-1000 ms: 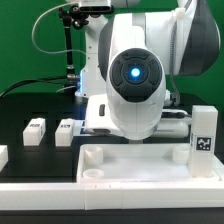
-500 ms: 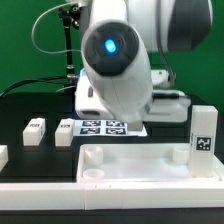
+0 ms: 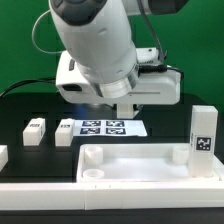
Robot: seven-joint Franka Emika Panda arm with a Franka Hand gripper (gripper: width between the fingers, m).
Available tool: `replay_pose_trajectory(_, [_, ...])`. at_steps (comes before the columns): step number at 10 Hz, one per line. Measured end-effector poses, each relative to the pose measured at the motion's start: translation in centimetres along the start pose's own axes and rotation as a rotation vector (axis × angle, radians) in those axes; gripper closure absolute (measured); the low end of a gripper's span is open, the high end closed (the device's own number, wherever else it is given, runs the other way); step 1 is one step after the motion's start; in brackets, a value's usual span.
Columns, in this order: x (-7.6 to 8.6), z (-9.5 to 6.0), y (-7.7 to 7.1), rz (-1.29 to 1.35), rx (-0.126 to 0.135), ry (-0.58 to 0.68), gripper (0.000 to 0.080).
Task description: Assemble desk
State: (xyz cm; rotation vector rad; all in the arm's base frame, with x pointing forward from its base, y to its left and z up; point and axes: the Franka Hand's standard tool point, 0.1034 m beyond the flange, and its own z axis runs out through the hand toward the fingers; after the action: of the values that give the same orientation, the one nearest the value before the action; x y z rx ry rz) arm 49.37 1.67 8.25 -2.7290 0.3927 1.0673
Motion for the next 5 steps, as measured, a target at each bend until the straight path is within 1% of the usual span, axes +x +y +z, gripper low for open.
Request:
replay_pose_trajectory(1, [0.3,0.0,-0.1,0.005,0.004,0.079,0.0511])
replay_pose_trajectory(2, [0.3,0.8,0.1,0.034,0.009,0.103,0.0511])
replay_pose_trajectory(3, [0.7,-1.7,-0.3,0.034,0.043,0.163,0.0511])
replay_pose_trajectory(4, [0.6,-5.9,-0.6,0.033,0.097,0.293,0.0511])
replay_pose_trajectory(5, [0.8,-8.4,-0.2,0.024,0.109,0.399,0.0511])
